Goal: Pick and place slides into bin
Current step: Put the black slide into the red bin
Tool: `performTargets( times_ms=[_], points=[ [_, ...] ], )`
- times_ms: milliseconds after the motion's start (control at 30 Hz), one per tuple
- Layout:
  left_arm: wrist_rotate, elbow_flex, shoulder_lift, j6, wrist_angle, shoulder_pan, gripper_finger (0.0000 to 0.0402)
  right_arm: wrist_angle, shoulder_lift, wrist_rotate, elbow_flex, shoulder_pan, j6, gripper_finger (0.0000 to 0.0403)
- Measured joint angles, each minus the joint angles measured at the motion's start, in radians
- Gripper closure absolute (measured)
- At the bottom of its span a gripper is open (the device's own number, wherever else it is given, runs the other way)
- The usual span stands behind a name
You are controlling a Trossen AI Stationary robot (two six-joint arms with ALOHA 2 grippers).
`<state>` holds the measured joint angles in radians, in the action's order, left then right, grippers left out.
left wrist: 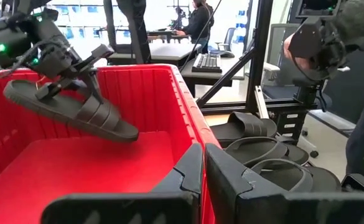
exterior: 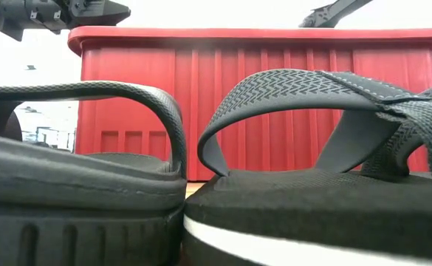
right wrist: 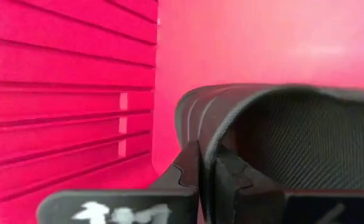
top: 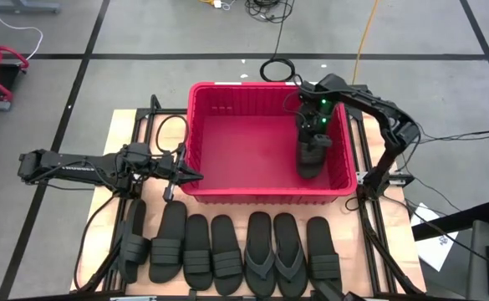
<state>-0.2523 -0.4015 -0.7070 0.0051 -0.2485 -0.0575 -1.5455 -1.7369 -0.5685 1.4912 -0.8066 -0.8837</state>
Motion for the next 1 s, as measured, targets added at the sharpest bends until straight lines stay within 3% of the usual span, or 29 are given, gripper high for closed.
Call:
performTargets(
  times_ms=[533,1000],
  points=[
    [0.001,0.0,0.0,-0.003,-0.001,0.0,0.038,-0.001,-0.111,-0.009,-0.013,-0.037,-0.055,0.0399],
    [0.001,0.0,0.0,-0.008,-0.002,0.0,0.038,0.087,-0.11,-0.019,-0.192,-0.089,-0.072,0.0399]
  ],
)
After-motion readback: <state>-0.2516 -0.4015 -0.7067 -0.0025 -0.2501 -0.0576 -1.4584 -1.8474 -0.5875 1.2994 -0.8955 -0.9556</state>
